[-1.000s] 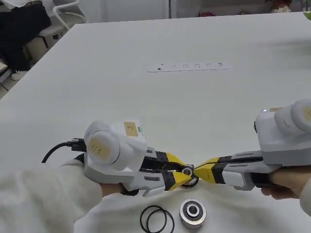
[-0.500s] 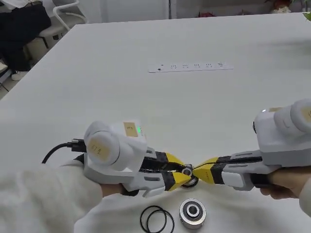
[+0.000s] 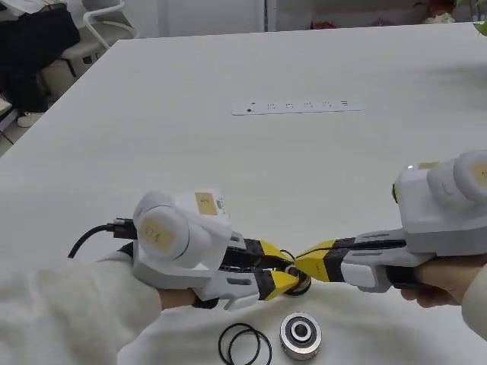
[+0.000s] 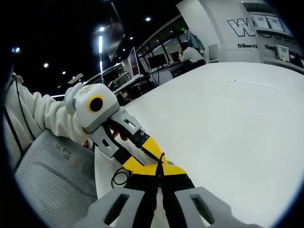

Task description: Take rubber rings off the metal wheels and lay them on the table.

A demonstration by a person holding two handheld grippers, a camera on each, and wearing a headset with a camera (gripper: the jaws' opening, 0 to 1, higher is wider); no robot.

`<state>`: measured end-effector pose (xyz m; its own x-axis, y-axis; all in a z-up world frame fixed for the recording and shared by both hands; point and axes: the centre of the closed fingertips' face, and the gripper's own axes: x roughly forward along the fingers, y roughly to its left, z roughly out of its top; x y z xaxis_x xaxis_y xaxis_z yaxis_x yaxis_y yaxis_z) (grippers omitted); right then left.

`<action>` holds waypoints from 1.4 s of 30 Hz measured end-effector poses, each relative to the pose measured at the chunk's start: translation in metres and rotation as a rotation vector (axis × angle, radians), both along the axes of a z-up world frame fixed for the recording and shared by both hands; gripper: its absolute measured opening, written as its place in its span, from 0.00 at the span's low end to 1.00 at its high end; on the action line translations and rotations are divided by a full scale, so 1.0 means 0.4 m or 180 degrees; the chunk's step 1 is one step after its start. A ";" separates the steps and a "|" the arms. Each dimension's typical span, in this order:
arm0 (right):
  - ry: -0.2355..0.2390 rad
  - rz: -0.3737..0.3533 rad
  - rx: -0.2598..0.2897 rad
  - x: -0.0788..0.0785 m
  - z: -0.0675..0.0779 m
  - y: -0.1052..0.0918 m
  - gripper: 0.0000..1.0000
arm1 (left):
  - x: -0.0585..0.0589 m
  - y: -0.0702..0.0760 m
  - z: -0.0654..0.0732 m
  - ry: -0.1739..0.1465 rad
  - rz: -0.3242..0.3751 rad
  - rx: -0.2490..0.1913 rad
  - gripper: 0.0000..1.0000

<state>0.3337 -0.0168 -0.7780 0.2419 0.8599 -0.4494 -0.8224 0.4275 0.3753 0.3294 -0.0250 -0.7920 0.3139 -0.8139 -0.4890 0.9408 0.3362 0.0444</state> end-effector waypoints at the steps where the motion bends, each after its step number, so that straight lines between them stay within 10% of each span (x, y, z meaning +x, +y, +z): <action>1: 0.0007 -0.0006 -0.0003 0.000 -0.001 0.000 0.00 | 0.000 0.000 0.000 0.0002 0.0001 0.0002 0.14; 20: 0.0037 -0.0153 0.0045 0.011 0.017 -0.020 0.00 | -0.019 0.006 0.066 0.0059 -0.0031 -0.0097 0.32; 42: 0.0013 -0.0254 0.0197 0.018 0.073 -0.024 0.00 | -0.097 0.050 0.190 -0.0123 -0.0173 -0.0107 0.69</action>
<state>0.3411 -0.0265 -0.7490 0.3091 0.8641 -0.3971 -0.7850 0.4675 0.4063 0.2906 -0.0052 -0.7158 0.2868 -0.8460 -0.4494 0.9555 0.2864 0.0705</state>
